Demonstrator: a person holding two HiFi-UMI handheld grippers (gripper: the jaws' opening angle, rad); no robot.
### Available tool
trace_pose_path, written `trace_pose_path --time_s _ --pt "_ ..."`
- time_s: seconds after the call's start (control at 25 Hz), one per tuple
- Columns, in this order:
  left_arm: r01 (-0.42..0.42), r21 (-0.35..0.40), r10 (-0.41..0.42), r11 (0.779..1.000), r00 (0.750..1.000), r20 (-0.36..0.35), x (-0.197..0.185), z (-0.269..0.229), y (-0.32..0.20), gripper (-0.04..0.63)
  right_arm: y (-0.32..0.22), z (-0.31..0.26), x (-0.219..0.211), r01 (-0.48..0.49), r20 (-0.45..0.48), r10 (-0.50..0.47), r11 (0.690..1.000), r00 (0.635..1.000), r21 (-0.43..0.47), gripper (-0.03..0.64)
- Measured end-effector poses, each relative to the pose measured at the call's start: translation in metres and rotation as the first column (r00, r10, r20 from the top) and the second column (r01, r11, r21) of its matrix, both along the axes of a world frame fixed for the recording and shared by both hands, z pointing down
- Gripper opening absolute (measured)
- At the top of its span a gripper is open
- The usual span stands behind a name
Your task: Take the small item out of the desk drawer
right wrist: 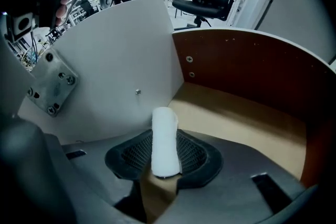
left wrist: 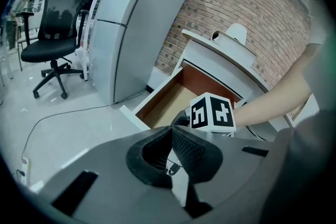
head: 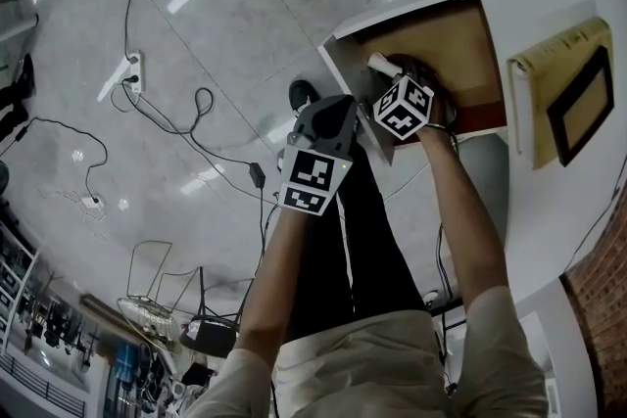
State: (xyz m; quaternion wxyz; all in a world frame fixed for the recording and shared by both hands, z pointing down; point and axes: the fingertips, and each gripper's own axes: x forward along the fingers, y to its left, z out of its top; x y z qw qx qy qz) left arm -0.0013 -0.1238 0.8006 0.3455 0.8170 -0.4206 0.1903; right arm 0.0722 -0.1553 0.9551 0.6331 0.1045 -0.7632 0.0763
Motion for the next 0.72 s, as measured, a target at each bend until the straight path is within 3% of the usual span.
trace_pose_path --time_s 0.72 --pt "-0.018 -0.023 0.019 1.0 1.0 0.024 0.023 -0.001 0.016 0.017 0.008 -0.025 0.004 -0.059 0.053 0.057 0.998 0.997 0.027 0.161"
